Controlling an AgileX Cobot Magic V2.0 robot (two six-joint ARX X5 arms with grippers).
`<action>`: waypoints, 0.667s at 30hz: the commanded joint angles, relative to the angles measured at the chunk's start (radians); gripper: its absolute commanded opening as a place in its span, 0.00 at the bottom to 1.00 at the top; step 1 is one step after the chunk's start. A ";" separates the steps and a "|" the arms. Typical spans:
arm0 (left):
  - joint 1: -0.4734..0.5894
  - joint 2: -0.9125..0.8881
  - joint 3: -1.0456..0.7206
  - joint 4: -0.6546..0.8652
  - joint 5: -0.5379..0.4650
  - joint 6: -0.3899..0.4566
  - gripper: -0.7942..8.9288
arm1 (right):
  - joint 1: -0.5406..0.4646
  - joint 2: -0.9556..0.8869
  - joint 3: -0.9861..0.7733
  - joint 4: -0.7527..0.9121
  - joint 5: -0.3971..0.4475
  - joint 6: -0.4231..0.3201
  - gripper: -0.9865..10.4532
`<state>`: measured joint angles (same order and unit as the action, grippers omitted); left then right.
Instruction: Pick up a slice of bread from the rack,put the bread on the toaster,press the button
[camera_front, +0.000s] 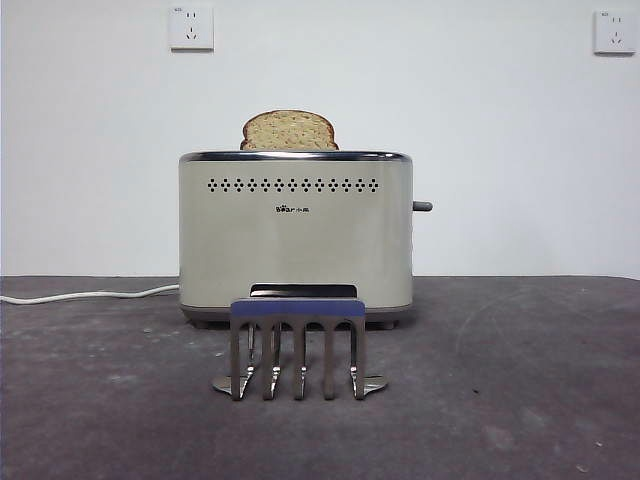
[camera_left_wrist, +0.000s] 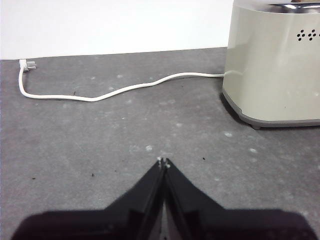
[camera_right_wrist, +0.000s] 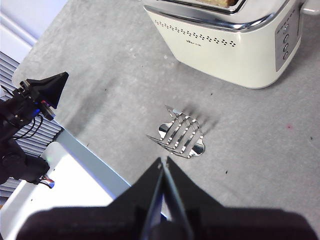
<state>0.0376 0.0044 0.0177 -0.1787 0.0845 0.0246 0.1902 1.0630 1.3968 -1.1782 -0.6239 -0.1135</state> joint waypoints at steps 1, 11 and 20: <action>0.003 -0.002 -0.014 0.003 -0.003 -0.011 0.08 | 0.000 0.001 -0.006 0.003 0.002 -0.008 0.09; 0.003 -0.002 -0.014 0.002 -0.003 -0.011 0.08 | 0.000 0.001 -0.006 0.003 0.002 -0.008 0.09; 0.003 -0.002 -0.014 0.002 -0.003 -0.011 0.08 | -0.067 -0.080 -0.006 0.037 0.057 -0.074 0.09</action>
<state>0.0376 0.0044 0.0177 -0.1787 0.0841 0.0242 0.1303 1.0122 1.3945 -1.1522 -0.5713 -0.1585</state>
